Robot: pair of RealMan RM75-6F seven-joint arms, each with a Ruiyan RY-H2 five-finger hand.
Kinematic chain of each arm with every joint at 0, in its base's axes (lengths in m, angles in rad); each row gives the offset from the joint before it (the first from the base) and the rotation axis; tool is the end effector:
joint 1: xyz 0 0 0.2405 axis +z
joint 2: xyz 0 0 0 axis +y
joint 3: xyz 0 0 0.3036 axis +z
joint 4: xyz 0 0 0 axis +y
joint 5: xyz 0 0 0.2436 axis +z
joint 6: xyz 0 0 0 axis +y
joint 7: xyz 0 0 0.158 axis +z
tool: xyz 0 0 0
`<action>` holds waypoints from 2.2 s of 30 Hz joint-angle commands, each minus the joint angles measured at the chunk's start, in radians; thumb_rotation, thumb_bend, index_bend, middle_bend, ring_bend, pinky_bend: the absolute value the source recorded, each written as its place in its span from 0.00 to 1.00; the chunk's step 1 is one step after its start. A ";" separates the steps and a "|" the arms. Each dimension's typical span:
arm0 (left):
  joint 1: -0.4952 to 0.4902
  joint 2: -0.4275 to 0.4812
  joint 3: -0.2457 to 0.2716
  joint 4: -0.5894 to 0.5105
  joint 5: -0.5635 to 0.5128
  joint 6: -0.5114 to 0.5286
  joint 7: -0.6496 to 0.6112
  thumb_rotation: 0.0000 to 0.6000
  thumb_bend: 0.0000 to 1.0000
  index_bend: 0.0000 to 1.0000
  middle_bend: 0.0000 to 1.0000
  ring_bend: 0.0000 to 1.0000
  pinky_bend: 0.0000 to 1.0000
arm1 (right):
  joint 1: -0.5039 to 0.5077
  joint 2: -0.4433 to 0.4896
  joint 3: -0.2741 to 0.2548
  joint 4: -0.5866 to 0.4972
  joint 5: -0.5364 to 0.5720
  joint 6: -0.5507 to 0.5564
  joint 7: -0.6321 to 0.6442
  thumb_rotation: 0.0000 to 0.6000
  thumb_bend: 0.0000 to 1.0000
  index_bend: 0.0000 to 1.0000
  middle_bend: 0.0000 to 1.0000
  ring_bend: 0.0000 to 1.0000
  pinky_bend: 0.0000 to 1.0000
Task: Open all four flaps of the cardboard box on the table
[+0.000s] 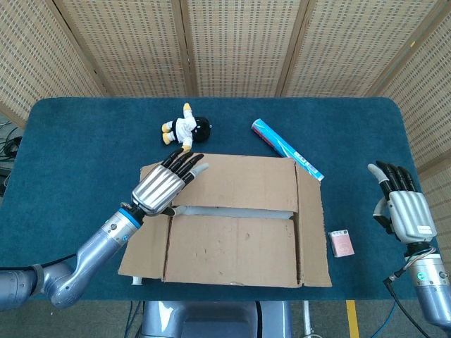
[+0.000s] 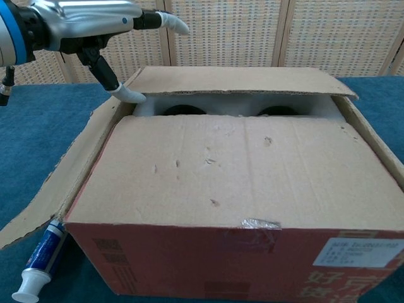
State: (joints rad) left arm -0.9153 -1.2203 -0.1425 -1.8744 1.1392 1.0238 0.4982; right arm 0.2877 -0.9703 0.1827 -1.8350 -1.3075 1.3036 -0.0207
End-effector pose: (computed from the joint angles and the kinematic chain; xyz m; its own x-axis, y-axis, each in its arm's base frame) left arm -0.0801 0.3795 0.0414 0.5797 0.0609 0.8126 0.6666 -0.6089 -0.4299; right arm -0.2935 -0.2919 0.1818 0.3037 -0.0031 0.9528 -0.9509 -0.0641 0.3029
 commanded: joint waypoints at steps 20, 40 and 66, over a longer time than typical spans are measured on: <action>-0.023 -0.067 -0.165 0.196 0.027 0.096 -0.067 0.88 0.26 0.04 0.00 0.00 0.00 | -0.013 0.013 0.002 -0.008 -0.004 0.014 0.011 1.00 1.00 0.09 0.06 0.00 0.00; -0.168 -0.247 -0.213 0.540 -0.224 -0.030 0.092 0.87 0.26 0.04 0.00 0.00 0.00 | -0.012 0.019 0.004 -0.018 0.002 0.007 0.000 1.00 1.00 0.09 0.06 0.00 0.00; -0.013 0.131 -0.201 0.069 -0.252 -0.307 -0.333 0.42 0.18 0.31 0.00 0.00 0.00 | -0.013 0.016 0.000 -0.037 -0.009 0.012 -0.016 1.00 1.00 0.09 0.06 0.00 0.00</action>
State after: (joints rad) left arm -0.9425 -1.1065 -0.3508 -1.7843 0.8751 0.7390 0.1920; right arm 0.2749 -0.9545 0.1829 -1.8719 -1.3168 1.3158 -0.0371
